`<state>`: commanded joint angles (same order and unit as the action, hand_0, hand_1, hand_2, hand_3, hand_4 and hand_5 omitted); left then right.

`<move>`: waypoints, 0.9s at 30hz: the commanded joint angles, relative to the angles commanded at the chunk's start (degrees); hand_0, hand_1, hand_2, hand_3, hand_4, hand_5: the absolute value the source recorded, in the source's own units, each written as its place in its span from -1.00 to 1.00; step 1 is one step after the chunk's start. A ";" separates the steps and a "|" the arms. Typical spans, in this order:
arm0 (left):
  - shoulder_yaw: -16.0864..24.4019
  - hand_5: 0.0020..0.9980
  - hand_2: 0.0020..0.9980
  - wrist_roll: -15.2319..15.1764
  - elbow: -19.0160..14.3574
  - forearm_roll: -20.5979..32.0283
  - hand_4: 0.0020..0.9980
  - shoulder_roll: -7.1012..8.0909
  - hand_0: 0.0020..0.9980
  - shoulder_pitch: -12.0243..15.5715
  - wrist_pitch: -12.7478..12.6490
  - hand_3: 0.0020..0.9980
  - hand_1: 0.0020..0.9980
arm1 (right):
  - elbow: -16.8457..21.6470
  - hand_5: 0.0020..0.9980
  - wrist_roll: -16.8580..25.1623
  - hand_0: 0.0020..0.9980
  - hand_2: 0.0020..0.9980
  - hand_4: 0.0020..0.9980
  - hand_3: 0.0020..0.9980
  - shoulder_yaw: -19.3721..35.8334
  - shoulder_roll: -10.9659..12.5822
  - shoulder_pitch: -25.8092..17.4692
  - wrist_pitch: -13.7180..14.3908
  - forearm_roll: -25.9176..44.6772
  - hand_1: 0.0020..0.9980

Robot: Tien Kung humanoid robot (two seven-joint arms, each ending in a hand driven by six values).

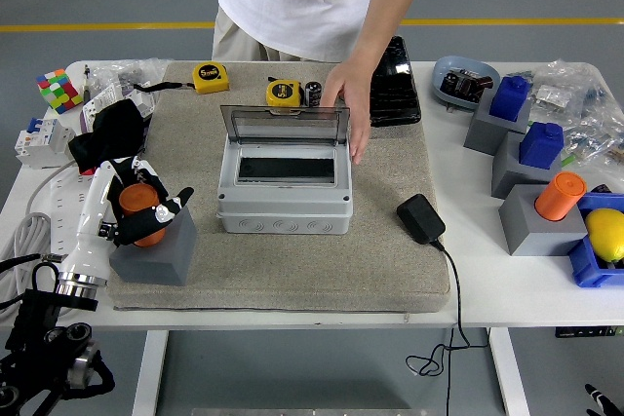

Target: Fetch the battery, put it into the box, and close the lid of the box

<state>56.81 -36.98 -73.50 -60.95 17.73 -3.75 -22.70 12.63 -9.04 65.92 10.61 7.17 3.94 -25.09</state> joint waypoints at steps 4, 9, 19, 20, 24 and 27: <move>-0.11 -1.00 -0.55 0.00 -0.81 -0.07 0.60 0.30 -0.83 -0.54 -0.05 -0.49 -0.79 | -0.03 -0.06 0.19 0.33 0.36 0.97 0.13 -0.01 -0.03 -0.03 0.11 0.06 0.35; -0.32 -1.00 -0.55 0.00 -4.09 -1.86 0.58 1.74 -0.84 -1.72 0.00 -0.50 -0.80 | -0.05 -0.07 0.35 0.33 0.36 0.96 0.12 0.20 -0.07 -0.02 0.34 0.13 0.35; -4.06 -1.00 -0.55 3.08 -9.40 -13.51 0.57 5.03 -0.84 -10.14 -0.86 -0.50 -0.80 | -0.03 -0.07 0.60 0.33 0.36 0.96 0.12 0.26 -0.20 0.00 0.75 0.39 0.34; -5.29 -1.00 -0.56 4.32 -9.48 -15.03 0.52 5.27 -0.85 -11.65 -1.02 -0.50 -0.80 | -0.03 -0.07 0.63 0.34 0.36 0.96 0.12 0.24 -0.22 -0.01 0.79 0.44 0.34; -9.94 -1.00 -0.56 8.74 -8.80 -20.92 0.52 5.57 -0.85 -17.20 -1.57 -0.50 -0.80 | -0.08 -0.07 0.70 0.34 0.36 0.96 0.12 0.03 -0.34 -0.01 0.87 0.68 0.34; -13.12 -1.00 -0.55 12.57 -7.79 -26.28 0.52 5.30 -0.86 -21.22 -1.72 -0.51 -0.80 | -0.06 -0.08 0.77 0.34 0.35 0.95 0.12 -0.23 -0.38 0.05 1.02 0.84 0.34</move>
<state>43.69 -24.41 -81.29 -87.23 23.03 -24.97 -24.42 12.57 -8.27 65.69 10.23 7.23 4.95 -24.25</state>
